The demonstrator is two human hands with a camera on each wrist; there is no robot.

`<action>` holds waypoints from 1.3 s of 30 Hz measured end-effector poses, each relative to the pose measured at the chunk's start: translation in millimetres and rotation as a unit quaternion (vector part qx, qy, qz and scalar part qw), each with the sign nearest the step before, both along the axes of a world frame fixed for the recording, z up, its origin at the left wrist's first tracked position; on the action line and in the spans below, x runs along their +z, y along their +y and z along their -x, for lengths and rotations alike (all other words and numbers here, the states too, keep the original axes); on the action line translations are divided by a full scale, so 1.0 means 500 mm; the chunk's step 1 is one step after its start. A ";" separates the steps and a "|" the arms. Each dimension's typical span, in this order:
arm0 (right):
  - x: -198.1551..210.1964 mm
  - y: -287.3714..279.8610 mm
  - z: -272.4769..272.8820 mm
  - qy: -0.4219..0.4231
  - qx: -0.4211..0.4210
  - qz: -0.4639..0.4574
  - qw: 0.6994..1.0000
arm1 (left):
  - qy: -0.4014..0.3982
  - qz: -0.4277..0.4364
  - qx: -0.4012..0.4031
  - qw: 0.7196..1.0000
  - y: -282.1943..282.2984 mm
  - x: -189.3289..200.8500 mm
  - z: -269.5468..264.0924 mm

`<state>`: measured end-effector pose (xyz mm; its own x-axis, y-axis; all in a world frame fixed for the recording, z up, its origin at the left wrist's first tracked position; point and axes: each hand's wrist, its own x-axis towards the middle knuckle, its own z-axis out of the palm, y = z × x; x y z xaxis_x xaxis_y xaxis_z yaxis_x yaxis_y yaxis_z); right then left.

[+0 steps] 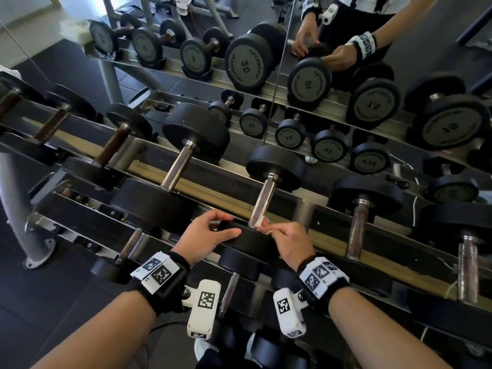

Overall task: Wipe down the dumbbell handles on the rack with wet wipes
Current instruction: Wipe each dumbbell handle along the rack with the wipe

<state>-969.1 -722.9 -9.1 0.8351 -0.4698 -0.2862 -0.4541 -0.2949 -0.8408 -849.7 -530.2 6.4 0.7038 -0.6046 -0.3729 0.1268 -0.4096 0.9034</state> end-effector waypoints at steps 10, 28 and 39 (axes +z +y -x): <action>0.003 -0.074 -0.091 -0.022 -0.181 -0.177 0.967 | -0.013 -0.015 -0.016 1.000 0.001 -0.002 -0.001; 0.036 -0.050 -0.109 -0.080 -0.177 -0.299 0.934 | 0.008 -0.023 -0.001 1.000 -0.003 0.001 -0.005; 0.016 -0.052 -0.054 -0.016 -0.176 -0.307 0.935 | 0.009 -0.020 -0.013 1.000 -0.001 -0.002 -0.011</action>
<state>-942.1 -748.8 -1.1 0.6722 -0.4735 -0.5692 -0.4036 0.4103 -0.8178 -844.4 -530.5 5.4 0.6816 -0.6067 -0.4091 0.1316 -0.4483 0.8842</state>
